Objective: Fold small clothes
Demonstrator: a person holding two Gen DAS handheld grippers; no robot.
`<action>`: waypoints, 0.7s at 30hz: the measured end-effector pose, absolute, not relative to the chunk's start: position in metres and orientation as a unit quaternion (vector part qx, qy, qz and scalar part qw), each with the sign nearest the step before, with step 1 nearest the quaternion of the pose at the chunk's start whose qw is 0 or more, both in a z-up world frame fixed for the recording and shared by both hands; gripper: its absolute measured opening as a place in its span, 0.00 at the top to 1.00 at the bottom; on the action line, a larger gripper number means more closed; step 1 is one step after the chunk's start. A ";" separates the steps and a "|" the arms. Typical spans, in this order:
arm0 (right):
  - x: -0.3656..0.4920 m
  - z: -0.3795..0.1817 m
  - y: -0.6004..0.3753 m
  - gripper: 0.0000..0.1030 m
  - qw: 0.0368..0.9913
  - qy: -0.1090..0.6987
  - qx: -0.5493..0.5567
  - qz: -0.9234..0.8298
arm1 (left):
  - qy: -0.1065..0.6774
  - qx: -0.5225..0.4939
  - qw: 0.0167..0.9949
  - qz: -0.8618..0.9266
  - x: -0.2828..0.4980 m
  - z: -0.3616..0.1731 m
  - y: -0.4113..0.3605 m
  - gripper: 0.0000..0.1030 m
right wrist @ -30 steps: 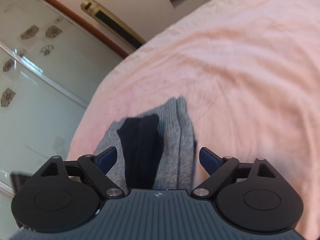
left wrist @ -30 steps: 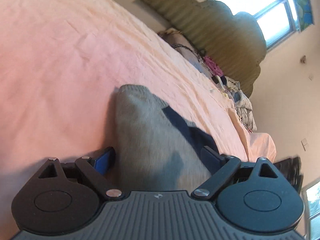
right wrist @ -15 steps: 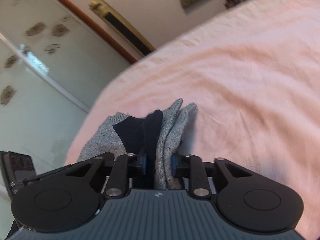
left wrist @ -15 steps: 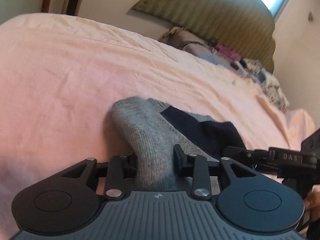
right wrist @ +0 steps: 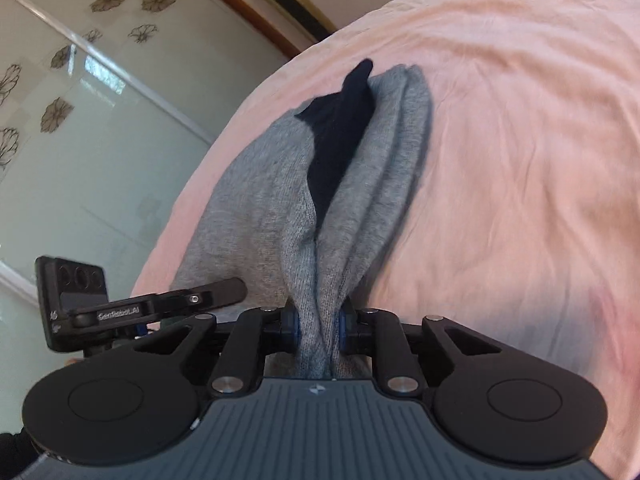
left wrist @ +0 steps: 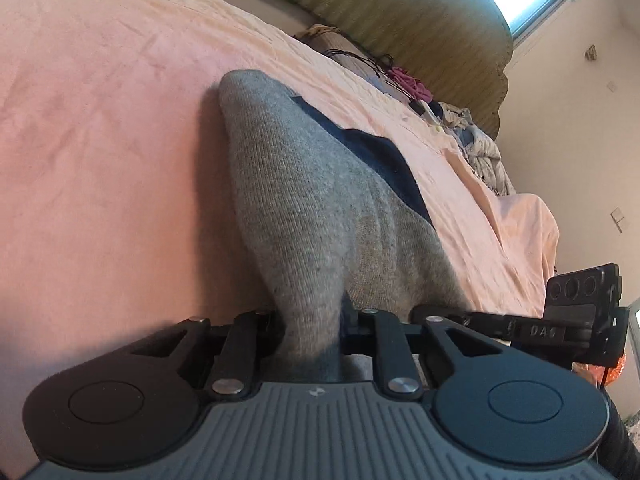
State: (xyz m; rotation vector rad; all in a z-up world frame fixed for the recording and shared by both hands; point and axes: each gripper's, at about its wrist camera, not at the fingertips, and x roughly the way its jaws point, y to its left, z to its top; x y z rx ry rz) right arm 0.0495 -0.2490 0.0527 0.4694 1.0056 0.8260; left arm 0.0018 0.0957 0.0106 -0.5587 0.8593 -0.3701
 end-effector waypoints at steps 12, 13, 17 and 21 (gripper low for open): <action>-0.021 0.059 -0.305 0.19 0.753 0.462 0.291 0.368 | 0.389 -0.333 0.835 -0.200 -0.078 -0.002 0.121 0.38; -0.023 0.057 -0.306 0.21 0.752 0.461 0.295 0.367 | 0.388 -0.325 0.840 -0.197 -0.077 -0.001 0.117 0.40; -0.027 0.056 -0.283 0.82 0.766 0.486 0.232 0.350 | 0.417 -0.261 0.854 -0.171 -0.074 0.006 0.094 0.82; -0.046 0.073 -0.268 0.82 0.802 0.465 0.128 0.353 | 0.407 -0.188 0.880 -0.157 -0.094 0.012 0.083 0.84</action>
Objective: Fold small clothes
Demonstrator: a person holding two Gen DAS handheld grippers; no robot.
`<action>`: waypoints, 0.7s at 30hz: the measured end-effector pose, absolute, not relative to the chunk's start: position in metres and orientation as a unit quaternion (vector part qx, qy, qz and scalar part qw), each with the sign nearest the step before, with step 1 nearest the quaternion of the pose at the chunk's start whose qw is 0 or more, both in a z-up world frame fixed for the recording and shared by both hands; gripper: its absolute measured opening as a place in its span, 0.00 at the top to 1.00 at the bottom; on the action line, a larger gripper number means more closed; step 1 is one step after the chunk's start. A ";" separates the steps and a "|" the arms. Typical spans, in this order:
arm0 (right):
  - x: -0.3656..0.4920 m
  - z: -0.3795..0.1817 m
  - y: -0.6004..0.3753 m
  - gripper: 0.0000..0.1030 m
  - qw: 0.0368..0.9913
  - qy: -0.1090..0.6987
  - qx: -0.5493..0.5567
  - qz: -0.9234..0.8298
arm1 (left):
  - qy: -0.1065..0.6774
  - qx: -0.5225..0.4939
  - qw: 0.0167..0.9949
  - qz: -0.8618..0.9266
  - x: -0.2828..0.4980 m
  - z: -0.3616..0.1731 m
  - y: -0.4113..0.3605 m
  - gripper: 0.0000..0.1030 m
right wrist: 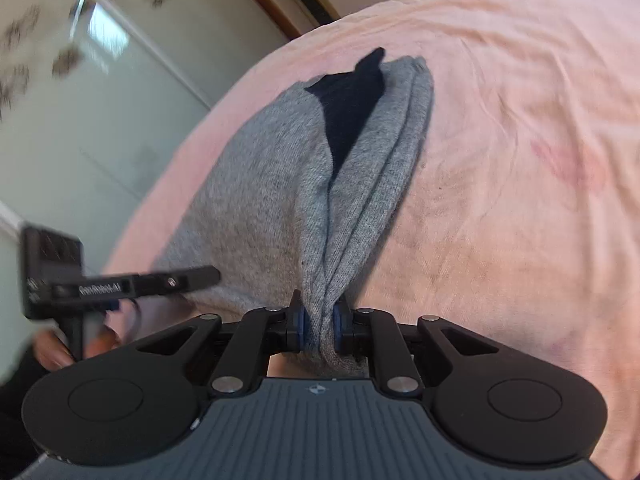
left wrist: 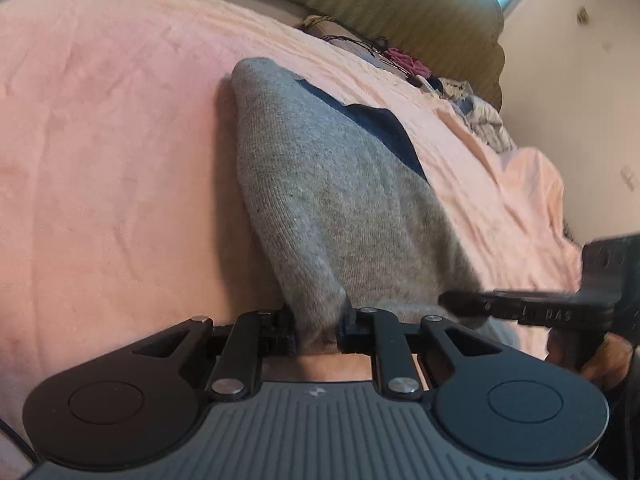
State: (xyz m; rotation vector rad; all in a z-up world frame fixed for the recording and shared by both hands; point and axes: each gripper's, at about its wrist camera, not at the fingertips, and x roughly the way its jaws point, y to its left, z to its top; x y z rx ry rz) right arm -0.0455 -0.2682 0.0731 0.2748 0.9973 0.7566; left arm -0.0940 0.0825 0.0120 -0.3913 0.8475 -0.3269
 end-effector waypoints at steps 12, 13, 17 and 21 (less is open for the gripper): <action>-0.098 0.114 -0.256 0.41 0.897 0.315 0.134 0.280 | 0.366 -0.109 0.920 -0.086 -0.132 0.020 0.048 0.24; -0.101 0.116 -0.249 0.37 0.894 0.314 0.130 0.291 | 0.368 -0.101 0.920 -0.084 -0.131 0.021 0.043 0.20; -0.096 0.108 -0.219 0.26 0.879 0.338 0.114 0.316 | 0.367 -0.076 0.924 -0.072 -0.139 0.018 0.036 0.20; -0.080 0.077 -0.221 0.30 0.876 0.360 0.116 0.300 | 0.368 -0.080 0.924 -0.070 -0.145 0.020 0.040 0.20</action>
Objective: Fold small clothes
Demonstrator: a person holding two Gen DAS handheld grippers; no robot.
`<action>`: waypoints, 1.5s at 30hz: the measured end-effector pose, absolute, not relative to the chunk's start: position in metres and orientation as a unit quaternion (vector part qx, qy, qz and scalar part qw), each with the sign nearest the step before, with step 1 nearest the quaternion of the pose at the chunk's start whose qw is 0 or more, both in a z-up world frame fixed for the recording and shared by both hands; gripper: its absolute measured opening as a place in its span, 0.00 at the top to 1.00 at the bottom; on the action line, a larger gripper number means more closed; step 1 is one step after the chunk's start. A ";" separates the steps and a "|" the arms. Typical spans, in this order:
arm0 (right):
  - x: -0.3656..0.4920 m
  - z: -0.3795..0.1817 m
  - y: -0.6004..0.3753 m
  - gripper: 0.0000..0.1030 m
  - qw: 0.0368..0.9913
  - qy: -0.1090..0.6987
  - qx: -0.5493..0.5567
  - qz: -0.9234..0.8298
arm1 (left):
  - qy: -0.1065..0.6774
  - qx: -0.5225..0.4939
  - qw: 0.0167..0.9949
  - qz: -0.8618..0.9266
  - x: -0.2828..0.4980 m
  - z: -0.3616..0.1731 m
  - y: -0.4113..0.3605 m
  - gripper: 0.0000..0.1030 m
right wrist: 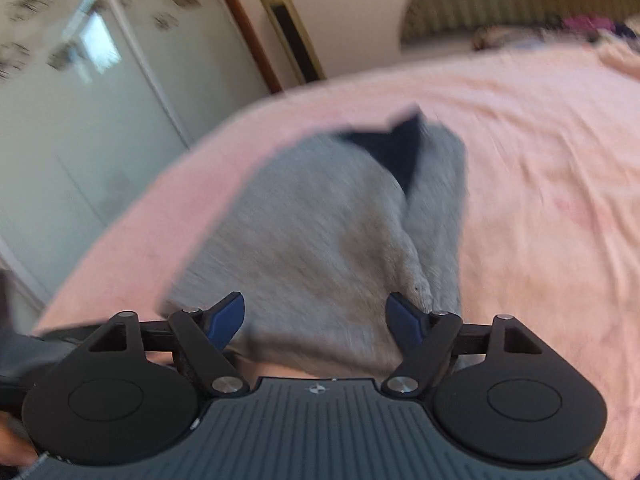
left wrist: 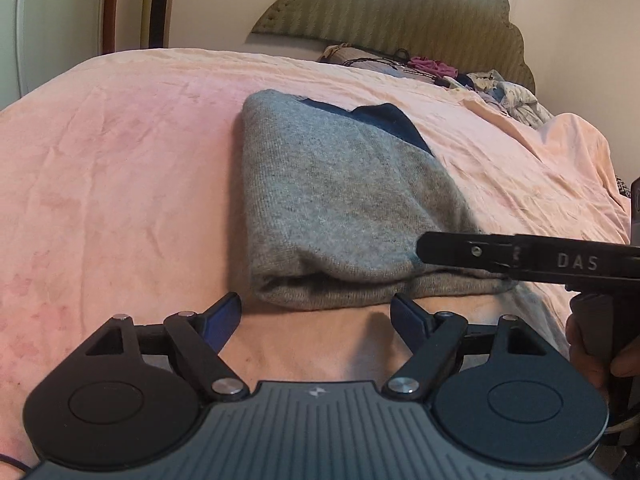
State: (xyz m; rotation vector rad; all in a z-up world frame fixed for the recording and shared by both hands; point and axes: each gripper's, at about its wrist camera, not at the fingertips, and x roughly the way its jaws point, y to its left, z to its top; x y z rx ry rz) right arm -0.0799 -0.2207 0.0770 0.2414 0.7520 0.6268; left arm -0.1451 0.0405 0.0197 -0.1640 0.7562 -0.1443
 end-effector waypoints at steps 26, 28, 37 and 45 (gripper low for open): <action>0.038 0.095 -0.183 0.13 0.887 0.397 0.070 0.226 | 0.318 -0.027 0.945 -0.063 -0.109 0.015 0.007 0.21; 0.021 0.105 -0.189 0.19 0.886 0.385 0.096 0.239 | 0.318 -0.027 0.946 -0.062 -0.110 0.015 0.005 0.21; 0.008 0.082 -0.206 0.09 0.851 0.393 0.170 0.305 | 0.318 -0.024 0.946 -0.063 -0.107 0.015 0.002 0.18; -0.023 0.077 -0.192 0.06 0.877 0.370 0.067 0.298 | 0.318 -0.024 0.946 -0.063 -0.107 0.014 0.003 0.18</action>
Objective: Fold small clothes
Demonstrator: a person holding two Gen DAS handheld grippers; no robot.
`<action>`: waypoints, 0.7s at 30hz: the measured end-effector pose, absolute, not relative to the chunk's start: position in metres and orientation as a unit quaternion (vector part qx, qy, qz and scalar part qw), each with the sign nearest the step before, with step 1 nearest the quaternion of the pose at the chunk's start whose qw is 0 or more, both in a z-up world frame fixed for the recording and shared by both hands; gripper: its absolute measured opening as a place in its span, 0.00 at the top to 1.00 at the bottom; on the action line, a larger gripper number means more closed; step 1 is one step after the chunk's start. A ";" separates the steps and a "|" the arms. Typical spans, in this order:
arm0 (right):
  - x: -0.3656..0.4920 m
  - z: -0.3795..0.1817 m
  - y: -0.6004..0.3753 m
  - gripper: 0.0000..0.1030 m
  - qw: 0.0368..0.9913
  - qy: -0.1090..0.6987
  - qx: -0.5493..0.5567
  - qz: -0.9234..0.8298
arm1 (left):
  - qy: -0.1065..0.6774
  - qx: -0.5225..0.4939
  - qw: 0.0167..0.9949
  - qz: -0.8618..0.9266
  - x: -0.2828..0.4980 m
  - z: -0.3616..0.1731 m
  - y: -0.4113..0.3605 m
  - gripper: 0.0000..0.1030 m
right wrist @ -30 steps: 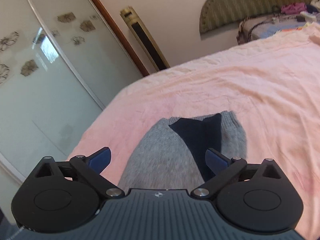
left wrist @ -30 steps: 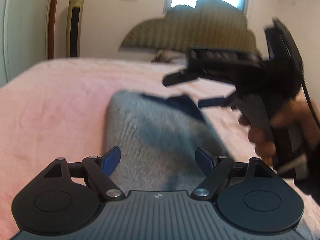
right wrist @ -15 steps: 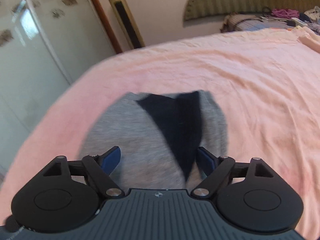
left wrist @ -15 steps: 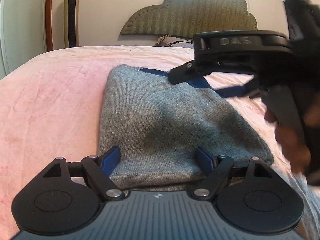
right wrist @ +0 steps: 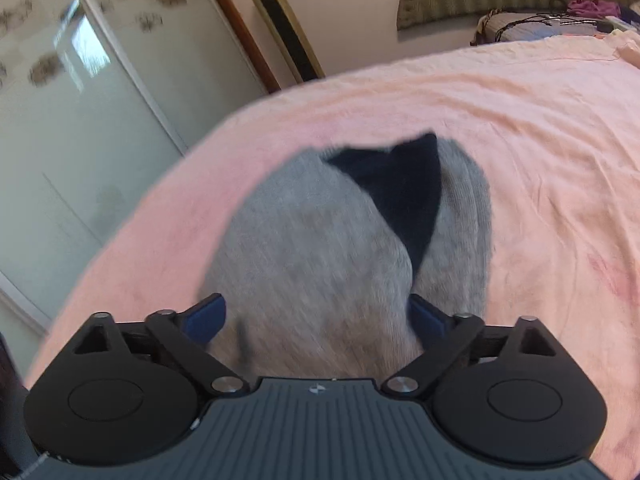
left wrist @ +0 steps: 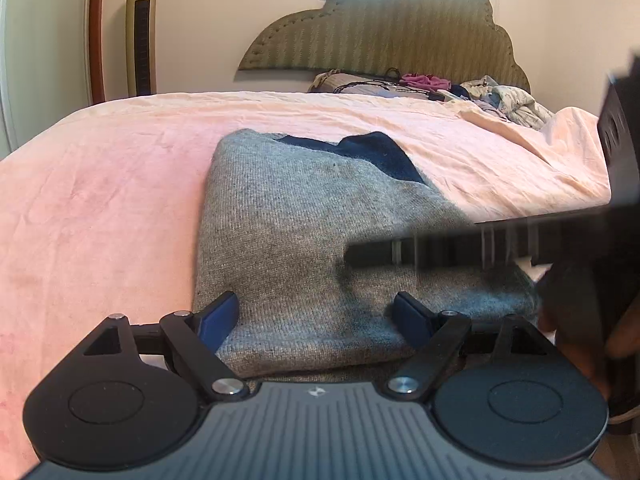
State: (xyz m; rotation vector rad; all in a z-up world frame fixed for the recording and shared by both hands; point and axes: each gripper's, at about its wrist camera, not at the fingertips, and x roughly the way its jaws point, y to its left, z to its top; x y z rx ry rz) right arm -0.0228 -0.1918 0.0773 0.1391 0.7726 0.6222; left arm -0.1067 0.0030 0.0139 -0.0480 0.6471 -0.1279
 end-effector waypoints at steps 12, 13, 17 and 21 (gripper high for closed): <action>-0.081 0.105 -0.208 0.05 0.887 0.342 0.070 0.301 | 0.307 -0.003 0.951 -0.045 -0.145 0.022 0.008 0.17; -0.074 0.100 -0.206 0.05 0.882 0.355 0.077 0.301 | 0.312 0.010 0.949 -0.051 -0.145 0.021 0.005 0.17; -0.065 0.084 -0.214 0.04 0.870 0.371 0.107 0.306 | 0.332 0.012 0.942 -0.050 -0.143 0.016 0.010 0.17; -0.075 0.099 -0.227 0.05 0.859 0.380 0.149 0.308 | 0.338 -0.007 0.940 -0.041 -0.149 0.014 0.022 0.17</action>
